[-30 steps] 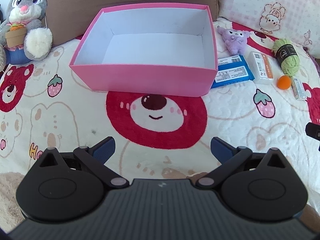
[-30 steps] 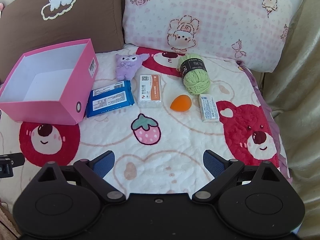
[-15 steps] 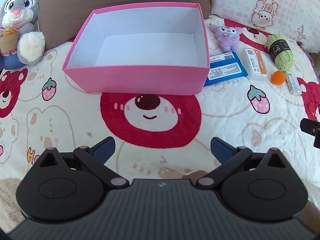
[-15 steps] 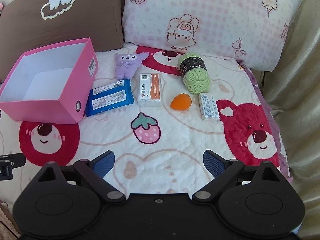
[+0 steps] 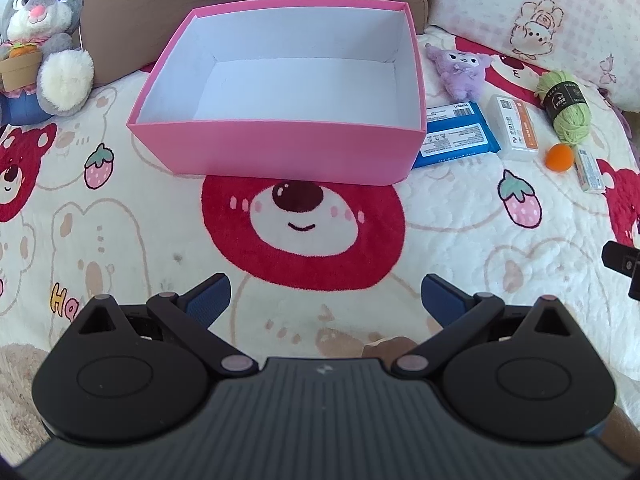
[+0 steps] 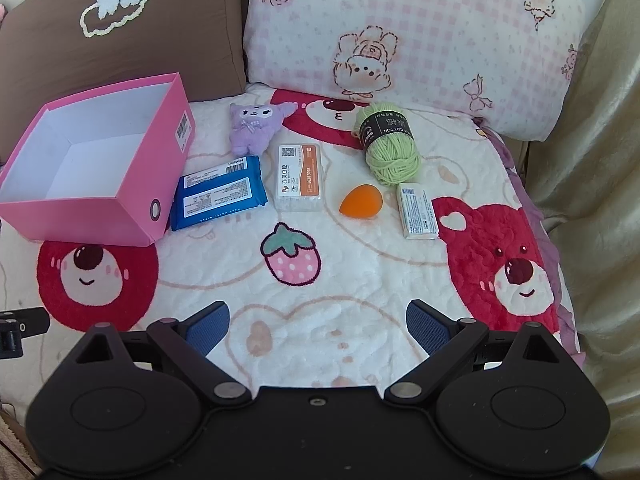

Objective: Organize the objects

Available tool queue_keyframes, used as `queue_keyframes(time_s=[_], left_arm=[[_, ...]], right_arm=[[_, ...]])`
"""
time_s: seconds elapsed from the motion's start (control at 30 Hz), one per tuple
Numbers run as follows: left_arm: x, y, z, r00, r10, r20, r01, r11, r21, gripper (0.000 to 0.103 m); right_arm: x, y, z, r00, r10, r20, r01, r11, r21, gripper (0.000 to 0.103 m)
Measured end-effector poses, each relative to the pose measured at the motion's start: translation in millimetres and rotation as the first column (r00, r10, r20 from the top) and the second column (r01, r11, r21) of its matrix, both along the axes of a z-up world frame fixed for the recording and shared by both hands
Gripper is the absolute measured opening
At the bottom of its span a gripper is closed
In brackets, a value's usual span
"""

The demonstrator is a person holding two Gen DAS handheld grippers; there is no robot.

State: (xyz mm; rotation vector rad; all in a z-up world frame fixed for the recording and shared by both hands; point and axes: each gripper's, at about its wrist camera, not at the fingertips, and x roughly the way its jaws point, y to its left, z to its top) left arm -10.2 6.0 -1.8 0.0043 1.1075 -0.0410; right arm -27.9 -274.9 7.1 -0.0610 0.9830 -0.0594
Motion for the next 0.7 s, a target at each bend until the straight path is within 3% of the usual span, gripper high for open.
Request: queue_keyframes(time_s=[0.7], left_arm=[[-7,-7,9,1.0,-0.021,-0.001,0.021,1.0,0.002,0.103]], right_arm=[[-1,-3,6,1.0,0.011,-0.004,-0.011,1.0,0.004,0.097]])
